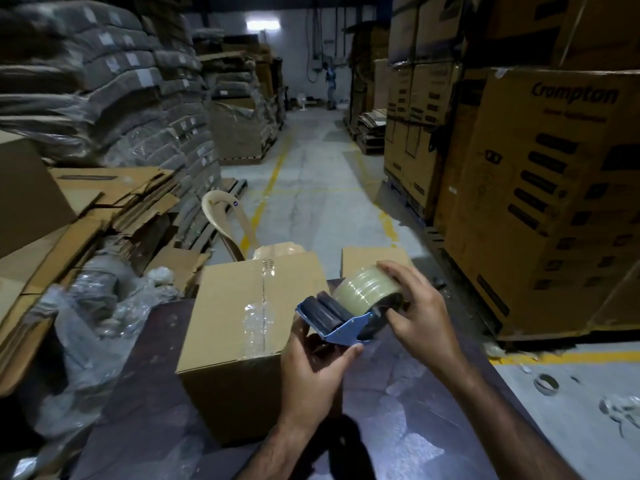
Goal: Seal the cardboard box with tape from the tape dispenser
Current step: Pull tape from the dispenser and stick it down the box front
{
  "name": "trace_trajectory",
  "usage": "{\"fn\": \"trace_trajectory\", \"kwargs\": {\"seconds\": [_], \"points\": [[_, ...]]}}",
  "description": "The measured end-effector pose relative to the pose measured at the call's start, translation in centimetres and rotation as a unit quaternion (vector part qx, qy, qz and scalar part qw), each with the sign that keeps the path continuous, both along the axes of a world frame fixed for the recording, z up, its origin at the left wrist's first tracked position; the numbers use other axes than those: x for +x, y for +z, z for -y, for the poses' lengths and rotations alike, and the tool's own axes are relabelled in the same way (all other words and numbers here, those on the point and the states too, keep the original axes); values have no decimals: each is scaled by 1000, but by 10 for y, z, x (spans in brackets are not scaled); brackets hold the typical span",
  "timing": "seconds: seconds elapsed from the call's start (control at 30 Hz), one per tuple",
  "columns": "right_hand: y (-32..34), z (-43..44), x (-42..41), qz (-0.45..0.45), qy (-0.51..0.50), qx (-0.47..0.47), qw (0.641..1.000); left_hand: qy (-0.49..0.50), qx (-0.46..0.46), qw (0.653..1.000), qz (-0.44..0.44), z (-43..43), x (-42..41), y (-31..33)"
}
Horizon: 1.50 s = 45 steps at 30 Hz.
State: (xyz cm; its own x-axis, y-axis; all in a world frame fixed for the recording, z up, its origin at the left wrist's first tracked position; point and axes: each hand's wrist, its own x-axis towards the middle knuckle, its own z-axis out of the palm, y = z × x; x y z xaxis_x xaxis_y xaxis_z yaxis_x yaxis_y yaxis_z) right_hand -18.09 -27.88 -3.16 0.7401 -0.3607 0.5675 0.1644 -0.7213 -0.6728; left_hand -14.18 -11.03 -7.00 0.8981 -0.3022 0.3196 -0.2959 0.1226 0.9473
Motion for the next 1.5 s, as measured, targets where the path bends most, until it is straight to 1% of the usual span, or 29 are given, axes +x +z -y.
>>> {"fn": "trace_trajectory", "kwargs": {"seconds": [0.1, 0.17, 0.27, 0.37, 0.47, 0.67, 0.77, 0.9, 1.03, 1.13, 1.2, 1.3, 1.5], "points": [[12, -21, 28, -3, 58, -46, 997, 59, -2, 997, 42, -26, 13, 1], [15, -37, 48, 0, 84, -89, 992, 102, 25, 992, 77, -42, 21, 0], [19, -58, 74, -14, 110, -148, 983, 148, 52, 984, 84, -60, 31, -3], [18, -71, 92, -37, 158, -179, 970, 170, 64, 981, 75, -72, 40, -10], [16, -78, 106, -55, 182, -206, 960, 185, 79, 978, 62, -84, 45, -19], [12, -79, 126, -42, 203, -296, 932, 193, 133, 969, 72, -96, 49, -19], [10, -78, 137, -49, 218, -319, 921, 176, 186, 962, 93, -101, 52, -21], [10, -80, 145, -54, 238, -342, 907, 182, 246, 944, 126, -104, 53, -21], [12, -83, 147, -54, 251, -361, 897, 167, 283, 935, 137, -112, 52, -19], [10, -85, 147, -57, 255, -377, 889, 126, 320, 930, 127, -120, 51, -17], [9, -87, 147, -61, 257, -382, 886, 114, 315, 934, 123, -123, 50, -12], [11, -88, 147, -49, 260, -383, 885, 132, 292, 936, 146, -124, 49, -8], [14, -92, 148, -36, 261, -402, 877, 217, 295, 910, 196, -117, 55, -15]]}}
